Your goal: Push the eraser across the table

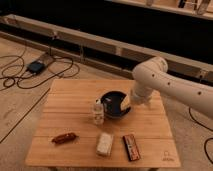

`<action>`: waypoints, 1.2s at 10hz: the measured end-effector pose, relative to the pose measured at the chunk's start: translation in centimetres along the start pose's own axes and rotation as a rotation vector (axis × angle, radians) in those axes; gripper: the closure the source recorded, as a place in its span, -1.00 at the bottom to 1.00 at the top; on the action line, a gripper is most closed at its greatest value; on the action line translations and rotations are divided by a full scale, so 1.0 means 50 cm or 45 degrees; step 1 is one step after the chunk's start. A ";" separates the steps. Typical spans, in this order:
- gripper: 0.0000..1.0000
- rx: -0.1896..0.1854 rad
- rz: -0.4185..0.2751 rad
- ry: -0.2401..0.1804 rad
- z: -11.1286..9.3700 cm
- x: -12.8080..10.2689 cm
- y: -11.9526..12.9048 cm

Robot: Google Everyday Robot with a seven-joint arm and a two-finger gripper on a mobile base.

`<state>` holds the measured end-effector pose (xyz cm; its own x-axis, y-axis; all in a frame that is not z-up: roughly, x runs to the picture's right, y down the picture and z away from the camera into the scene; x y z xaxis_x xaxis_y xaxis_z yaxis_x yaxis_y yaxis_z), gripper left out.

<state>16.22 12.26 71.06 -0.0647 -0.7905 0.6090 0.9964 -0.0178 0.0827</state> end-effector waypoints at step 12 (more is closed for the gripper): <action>-0.60 -0.053 -0.009 -0.197 0.193 -0.336 -0.010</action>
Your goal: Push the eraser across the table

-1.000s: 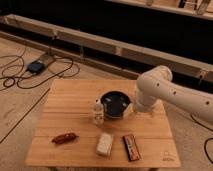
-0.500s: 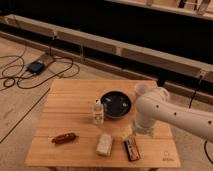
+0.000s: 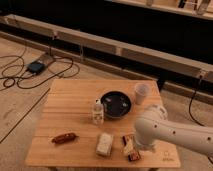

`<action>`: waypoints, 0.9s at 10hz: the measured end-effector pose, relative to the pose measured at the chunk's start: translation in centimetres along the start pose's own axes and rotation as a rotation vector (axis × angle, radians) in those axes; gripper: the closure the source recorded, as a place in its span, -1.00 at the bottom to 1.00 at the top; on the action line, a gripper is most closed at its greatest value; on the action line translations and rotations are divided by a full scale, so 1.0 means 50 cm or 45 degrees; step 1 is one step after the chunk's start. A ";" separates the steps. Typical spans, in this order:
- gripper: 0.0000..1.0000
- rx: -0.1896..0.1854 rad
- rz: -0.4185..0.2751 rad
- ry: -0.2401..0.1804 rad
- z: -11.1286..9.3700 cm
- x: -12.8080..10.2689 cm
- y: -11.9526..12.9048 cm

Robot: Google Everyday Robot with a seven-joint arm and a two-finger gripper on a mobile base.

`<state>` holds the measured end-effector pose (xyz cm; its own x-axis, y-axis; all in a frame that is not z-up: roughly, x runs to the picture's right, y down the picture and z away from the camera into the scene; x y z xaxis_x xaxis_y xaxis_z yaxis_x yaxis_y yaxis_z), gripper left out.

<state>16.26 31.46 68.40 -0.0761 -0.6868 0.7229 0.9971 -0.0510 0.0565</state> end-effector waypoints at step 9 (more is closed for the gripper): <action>-0.60 -0.144 -0.011 0.076 0.101 0.005 -0.022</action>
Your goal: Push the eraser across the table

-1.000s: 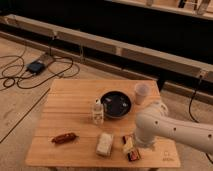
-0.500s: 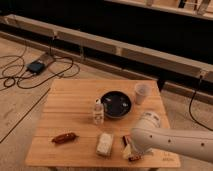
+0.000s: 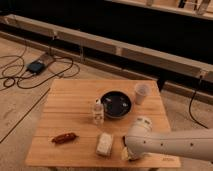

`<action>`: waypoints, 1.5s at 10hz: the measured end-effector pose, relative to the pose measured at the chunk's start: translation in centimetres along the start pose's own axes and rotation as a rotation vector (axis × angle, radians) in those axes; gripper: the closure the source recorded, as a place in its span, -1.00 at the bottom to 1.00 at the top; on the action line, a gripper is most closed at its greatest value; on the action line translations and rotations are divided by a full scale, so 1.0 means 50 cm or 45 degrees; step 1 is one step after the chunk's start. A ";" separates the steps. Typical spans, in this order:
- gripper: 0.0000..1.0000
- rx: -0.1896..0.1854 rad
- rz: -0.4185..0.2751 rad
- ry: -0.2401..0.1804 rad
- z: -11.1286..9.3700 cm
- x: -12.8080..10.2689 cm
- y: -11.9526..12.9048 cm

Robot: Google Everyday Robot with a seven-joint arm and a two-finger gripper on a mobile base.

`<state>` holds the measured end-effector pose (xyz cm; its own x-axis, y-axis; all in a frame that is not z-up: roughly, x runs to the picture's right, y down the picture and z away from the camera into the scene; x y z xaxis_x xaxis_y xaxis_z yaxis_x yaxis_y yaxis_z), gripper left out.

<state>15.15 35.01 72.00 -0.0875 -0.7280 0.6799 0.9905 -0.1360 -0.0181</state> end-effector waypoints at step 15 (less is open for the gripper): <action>-0.60 -0.089 -0.021 0.038 0.066 0.001 -0.018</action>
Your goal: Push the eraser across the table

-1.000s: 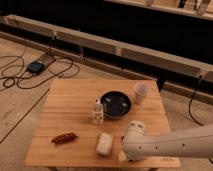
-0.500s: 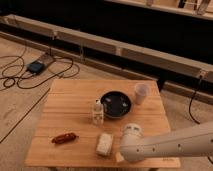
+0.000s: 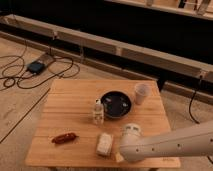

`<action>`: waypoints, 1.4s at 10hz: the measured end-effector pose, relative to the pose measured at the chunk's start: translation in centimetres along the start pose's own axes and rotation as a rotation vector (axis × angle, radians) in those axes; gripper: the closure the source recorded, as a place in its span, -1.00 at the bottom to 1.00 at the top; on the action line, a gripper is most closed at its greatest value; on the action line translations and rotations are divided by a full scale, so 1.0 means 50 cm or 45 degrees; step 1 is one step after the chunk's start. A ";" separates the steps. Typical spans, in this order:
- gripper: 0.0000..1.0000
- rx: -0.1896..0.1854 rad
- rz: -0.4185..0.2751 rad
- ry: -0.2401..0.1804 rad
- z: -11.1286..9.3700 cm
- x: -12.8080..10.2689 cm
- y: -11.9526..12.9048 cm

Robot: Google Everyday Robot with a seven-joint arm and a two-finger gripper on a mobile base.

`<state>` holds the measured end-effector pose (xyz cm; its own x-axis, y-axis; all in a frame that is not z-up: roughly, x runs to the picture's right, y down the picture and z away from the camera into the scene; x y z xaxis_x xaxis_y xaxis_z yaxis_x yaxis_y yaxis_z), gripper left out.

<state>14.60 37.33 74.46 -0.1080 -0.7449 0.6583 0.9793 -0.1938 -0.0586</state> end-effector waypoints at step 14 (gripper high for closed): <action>-0.60 -0.135 0.001 0.063 -0.040 0.075 0.072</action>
<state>17.37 32.56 75.22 -0.1177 -0.7751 0.6208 0.9561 -0.2573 -0.1400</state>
